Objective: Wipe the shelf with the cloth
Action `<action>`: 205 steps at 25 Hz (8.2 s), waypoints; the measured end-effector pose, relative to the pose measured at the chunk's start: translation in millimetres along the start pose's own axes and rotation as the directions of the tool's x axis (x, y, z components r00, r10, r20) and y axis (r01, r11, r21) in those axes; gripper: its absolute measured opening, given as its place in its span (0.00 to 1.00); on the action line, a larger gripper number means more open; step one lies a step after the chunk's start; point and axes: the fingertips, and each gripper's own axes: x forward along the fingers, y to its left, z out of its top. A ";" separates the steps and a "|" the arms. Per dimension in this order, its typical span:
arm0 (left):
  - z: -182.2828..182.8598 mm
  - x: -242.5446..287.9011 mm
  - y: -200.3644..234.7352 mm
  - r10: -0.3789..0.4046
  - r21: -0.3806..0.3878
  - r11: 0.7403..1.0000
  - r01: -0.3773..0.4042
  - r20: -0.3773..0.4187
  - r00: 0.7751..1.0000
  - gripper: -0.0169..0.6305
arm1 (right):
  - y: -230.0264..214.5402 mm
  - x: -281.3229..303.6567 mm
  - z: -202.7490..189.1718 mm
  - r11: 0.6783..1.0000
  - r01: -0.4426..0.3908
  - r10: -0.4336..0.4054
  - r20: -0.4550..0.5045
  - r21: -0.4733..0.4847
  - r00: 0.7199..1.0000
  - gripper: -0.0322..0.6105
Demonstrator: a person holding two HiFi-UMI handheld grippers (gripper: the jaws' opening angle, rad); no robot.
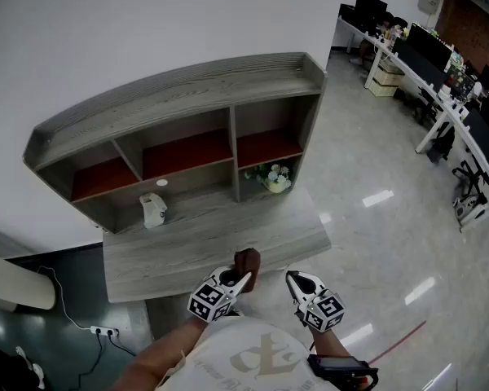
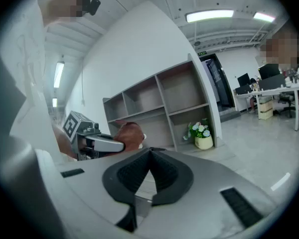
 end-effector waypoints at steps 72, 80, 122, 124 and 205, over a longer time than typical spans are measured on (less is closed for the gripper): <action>89.9 125.3 111.7 -0.031 -0.072 0.997 0.033 0.024 0.999 0.14 | -136.4 77.5 67.5 0.991 0.131 -0.131 0.014 0.006 0.991 0.06; 97.6 128.5 122.7 -0.002 -0.096 0.995 0.006 0.038 0.999 0.14 | -149.0 97.6 66.6 0.995 0.097 -0.096 -0.011 0.014 0.995 0.06; 271.3 318.0 219.9 0.264 -0.205 0.943 -0.264 -0.023 0.964 0.14 | -260.9 90.6 92.9 0.994 -0.101 0.101 0.015 0.050 0.995 0.06; 267.8 330.5 223.4 0.276 -0.192 0.939 -0.286 -0.078 0.958 0.14 | -265.1 87.3 91.8 0.994 -0.094 0.093 0.018 0.056 0.995 0.06; 139.8 49.2 192.3 0.713 -0.376 0.661 -0.649 0.047 0.699 0.14 | -169.1 186.9 94.1 0.861 -0.507 0.501 -0.120 -0.031 0.857 0.06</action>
